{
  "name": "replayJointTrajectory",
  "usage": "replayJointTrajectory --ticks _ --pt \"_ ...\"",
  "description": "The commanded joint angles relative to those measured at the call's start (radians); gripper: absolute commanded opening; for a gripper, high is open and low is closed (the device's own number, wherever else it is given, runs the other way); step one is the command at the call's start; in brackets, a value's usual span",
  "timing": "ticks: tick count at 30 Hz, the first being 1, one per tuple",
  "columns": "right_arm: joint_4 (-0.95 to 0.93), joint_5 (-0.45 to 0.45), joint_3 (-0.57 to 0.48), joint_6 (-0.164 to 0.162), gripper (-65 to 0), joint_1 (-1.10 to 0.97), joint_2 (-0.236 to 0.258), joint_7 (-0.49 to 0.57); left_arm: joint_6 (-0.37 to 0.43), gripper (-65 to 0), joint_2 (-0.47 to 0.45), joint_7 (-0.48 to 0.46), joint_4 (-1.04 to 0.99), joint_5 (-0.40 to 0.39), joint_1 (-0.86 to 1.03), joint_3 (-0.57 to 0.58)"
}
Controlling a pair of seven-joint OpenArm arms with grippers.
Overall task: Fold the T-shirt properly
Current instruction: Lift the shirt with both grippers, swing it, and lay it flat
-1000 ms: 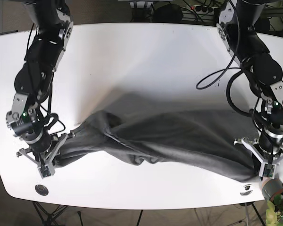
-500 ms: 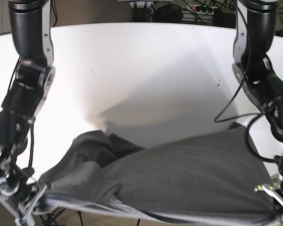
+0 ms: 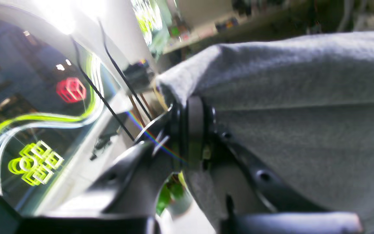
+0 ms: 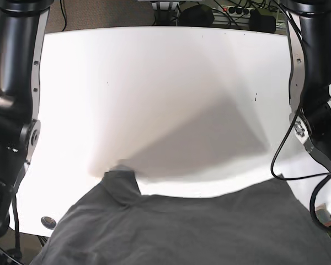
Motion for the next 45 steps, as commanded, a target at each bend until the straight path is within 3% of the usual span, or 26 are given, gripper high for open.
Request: replayJointTrajectory --ticks 1,8,12,18,22,25,32,37,45 --pt "0.013 -0.006 -0.016 0.011 -62.9 0.041 0.002 0.016 0.01 -65.0 -0.011 -0.022 0.01 0.005 -0.061 -0.001" --pt "0.081 -0.006 -0.016 0.046 -62.9 0.041 0.013 -0.024 0.006 -65.0 -0.026 -0.022 0.055 0.002 -0.009 -0.004" --pt "0.153 -0.008 -0.014 0.052 -62.9 -0.068 0.034 -0.024 0.004 -65.0 -0.041 -0.022 0.095 0.001 0.076 -0.004" --pt "0.294 -0.006 0.116 0.052 -62.9 -0.307 0.037 -0.027 0.004 -65.0 -0.041 -0.018 0.221 -0.001 0.275 -0.009" --pt "0.353 -0.006 0.199 0.052 -62.9 -0.464 0.033 -0.027 0.004 -65.0 -0.038 0.042 0.296 -0.001 0.404 -0.012" --pt "0.417 0.011 0.262 0.052 -62.9 -0.582 -0.016 -0.027 0.004 -65.0 -0.037 0.05 0.351 -0.002 0.521 -0.015" --pt "0.527 0.046 0.368 0.052 -62.9 -0.821 -0.055 -0.027 -0.002 -65.0 -0.003 0.051 0.461 -0.002 0.751 -0.055" --pt "0.603 0.064 0.446 0.047 -62.9 -0.999 -0.102 -0.027 -0.119 -65.0 0.006 0.051 0.489 -0.001 0.937 -0.152" --pt "0.607 0.064 0.563 0.05 -62.9 -1.18 -0.156 -0.022 -0.151 -65.0 0.008 0.05 0.501 -0.001 1.174 -0.238"
